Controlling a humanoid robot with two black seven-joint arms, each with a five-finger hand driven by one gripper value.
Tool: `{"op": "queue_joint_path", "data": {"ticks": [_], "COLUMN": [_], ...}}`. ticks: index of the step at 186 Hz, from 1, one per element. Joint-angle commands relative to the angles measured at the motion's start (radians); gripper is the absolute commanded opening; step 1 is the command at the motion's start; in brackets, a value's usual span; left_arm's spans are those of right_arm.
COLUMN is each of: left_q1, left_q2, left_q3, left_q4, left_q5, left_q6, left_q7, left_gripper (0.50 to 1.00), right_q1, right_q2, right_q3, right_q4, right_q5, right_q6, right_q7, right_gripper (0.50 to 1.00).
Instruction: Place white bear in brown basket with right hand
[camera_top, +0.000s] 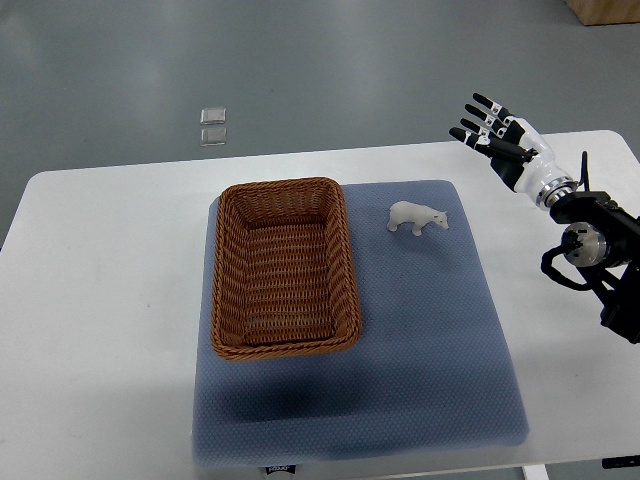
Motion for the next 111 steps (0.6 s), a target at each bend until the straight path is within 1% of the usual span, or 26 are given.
{"op": "queue_joint_path", "data": {"ticks": [1, 111], "left_q1": [-0.001, -0.003], "left_q2": [0.000, 0.000], "left_q3": [0.001, -0.005], "left_q4": [0.002, 0.002], "left_q5": [0.001, 0.001], "left_q6": [0.001, 0.006], "left_q7": [0.000, 0.000], "left_gripper": [1.000, 1.000], "right_q1": [0.000, 0.004], "right_q2": [0.001, -0.008], "right_q3": [0.001, 0.003], "right_q4": [-0.001, -0.001], "right_q5": [0.002, 0.007], "right_q6": [0.000, 0.003], "right_q7": [0.003, 0.007], "right_gripper": [0.928, 0.926]}}
